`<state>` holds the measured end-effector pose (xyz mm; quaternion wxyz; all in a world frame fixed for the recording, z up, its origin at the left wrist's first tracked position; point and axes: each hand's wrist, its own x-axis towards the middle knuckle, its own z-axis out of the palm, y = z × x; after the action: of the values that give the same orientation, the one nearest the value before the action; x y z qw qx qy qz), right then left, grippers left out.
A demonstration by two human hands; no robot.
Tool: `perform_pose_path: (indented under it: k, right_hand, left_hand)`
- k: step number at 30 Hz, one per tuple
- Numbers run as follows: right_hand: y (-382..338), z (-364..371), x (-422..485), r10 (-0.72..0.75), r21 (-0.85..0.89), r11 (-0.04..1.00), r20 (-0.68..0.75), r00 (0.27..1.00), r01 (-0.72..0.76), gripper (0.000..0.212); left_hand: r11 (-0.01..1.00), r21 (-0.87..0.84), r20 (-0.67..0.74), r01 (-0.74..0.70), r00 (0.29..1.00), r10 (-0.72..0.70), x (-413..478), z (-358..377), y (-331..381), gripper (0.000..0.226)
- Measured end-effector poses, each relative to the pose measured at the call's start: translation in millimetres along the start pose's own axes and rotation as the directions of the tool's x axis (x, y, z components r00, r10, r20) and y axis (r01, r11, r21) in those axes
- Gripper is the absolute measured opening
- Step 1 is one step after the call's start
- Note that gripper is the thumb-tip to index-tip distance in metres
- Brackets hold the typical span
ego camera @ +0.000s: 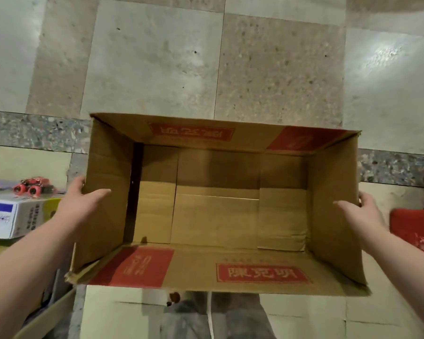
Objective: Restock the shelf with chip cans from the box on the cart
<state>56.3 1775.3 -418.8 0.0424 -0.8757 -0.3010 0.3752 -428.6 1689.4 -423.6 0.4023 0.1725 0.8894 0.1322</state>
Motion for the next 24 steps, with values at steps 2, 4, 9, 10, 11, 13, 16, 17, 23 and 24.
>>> perform_pose_path:
  k: [2,4,9,10,11,13,16,17,23,24]
  right_hand:
    - [7.7,23.7,21.4,0.018,0.011,1.000,0.011,1.000,-0.018,0.059]
    - [15.9,45.7,41.9,0.031,0.013,0.999,0.016,0.999,-0.031,0.058]
    - [36.9,97.0,86.2,0.051,0.023,0.998,0.004,0.999,-0.051,0.056]
    - [40.9,105.7,93.6,0.059,0.025,0.998,0.011,0.998,-0.059,0.056]
    - [45.4,113.7,101.3,0.070,0.026,0.997,0.022,0.997,-0.070,0.056]
    - [54.9,127.5,116.1,0.074,0.026,0.997,0.040,0.996,-0.075,0.056]
    - [66.0,143.3,134.5,0.080,0.019,0.997,0.076,0.994,-0.081,0.055]
    - [69.3,147.4,140.4,0.088,0.024,0.996,0.092,0.992,-0.090,0.055]
    - [84.3,160.6,155.4,0.023,-0.086,0.996,0.097,0.995,-0.015,0.064]
    - [86.5,158.9,150.9,0.012,-0.133,0.991,0.098,0.995,0.001,0.066]
  left_hand:
    - [0.999,-0.032,0.028,0.044,0.999,-0.043,26.2,21.0,-12.6,0.062]
    - [0.994,-0.080,0.050,0.075,0.996,-0.071,46.2,41.6,-20.3,0.056]
    - [0.986,-0.138,0.080,0.096,0.993,-0.086,88.5,89.1,-38.1,0.049]
    - [0.987,-0.135,0.086,0.092,0.993,-0.081,96.5,96.6,-42.1,0.049]
    - [0.987,-0.131,0.092,0.091,0.993,-0.079,104.9,103.6,-46.3,0.050]
    - [0.989,-0.121,0.101,0.086,0.992,-0.074,120.1,116.6,-54.2,0.053]
    - [0.992,-0.111,0.103,0.068,0.993,-0.056,134.8,132.8,-66.4,0.053]
    - [0.991,-0.118,0.108,0.065,0.993,-0.052,138.7,136.7,-69.9,0.051]
    - [1.000,-0.027,0.071,-0.006,0.997,0.008,151.6,151.9,-83.7,0.057]
    - [0.996,0.077,0.052,-0.033,0.998,0.029,147.3,154.6,-86.5,0.065]
